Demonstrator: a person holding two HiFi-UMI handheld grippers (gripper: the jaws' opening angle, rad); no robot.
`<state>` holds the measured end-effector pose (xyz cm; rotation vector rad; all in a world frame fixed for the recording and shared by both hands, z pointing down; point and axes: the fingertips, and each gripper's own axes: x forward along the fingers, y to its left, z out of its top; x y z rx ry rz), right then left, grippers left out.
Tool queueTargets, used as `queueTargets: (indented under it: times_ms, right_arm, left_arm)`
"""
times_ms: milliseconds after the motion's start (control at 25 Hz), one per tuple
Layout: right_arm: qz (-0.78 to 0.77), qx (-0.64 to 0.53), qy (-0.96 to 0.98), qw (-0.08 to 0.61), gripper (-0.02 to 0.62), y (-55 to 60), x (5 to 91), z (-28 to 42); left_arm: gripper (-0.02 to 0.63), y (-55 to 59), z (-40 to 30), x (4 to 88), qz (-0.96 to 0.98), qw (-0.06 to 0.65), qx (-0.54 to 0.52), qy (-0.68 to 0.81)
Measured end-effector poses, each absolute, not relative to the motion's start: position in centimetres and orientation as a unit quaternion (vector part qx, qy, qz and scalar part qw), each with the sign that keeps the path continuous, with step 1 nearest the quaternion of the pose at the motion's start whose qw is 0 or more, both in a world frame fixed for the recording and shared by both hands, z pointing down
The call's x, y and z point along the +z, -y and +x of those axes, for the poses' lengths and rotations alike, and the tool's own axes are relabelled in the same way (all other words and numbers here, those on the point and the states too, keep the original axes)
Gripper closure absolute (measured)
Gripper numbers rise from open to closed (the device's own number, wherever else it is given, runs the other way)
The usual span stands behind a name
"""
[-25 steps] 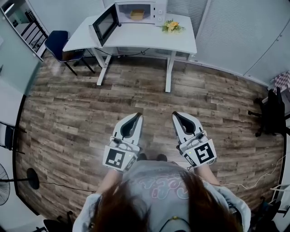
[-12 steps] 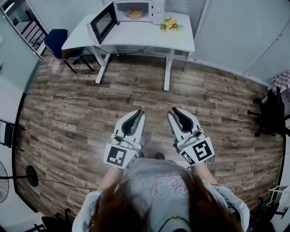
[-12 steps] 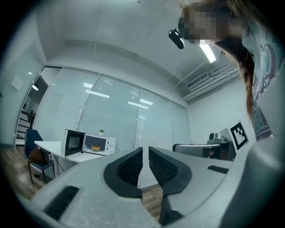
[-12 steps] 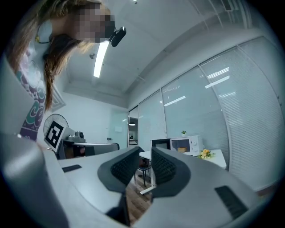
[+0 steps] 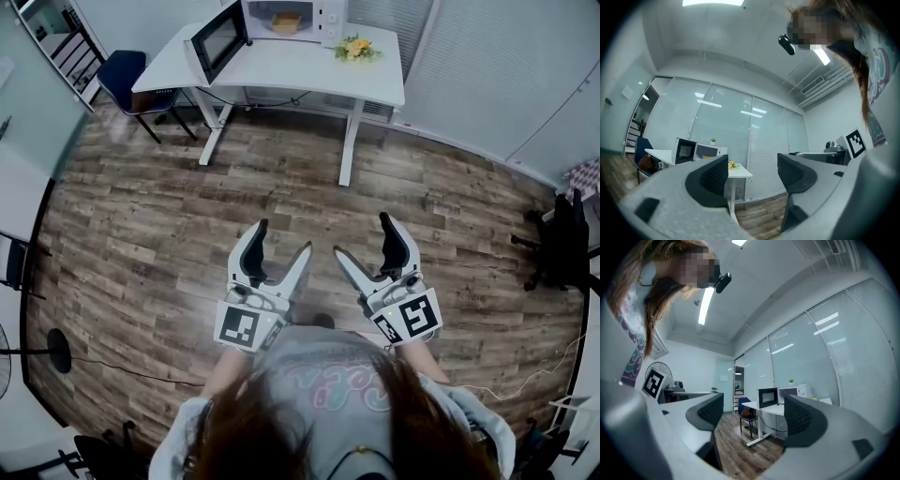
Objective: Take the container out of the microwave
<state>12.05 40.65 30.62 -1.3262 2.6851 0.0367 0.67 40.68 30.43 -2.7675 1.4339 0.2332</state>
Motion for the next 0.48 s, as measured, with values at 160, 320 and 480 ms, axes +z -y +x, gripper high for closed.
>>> queueTargets:
  times_ms: [160,320,480]
  right_arm:
    - [-0.433,0.003,-0.899,0.066,0.206,-41.1,31.5,12.3]
    - [-0.423,-0.003,-0.904,0.058,0.206,-41.3,32.2,11.9]
    - [-0.418,-0.006,-0.907,0.057,0.206,-41.2,32.1,11.7]
  left_arm:
    - [0.308,-41.2,0.8,31.0,-0.879,0.007,0.073,-0.471]
    - [0.308,-41.6,0.7,31.4,-0.876,0.008,0.067,-0.478]
    - [0.308,-41.8,0.9,31.0,-0.878,0.015,0.073,-0.473]
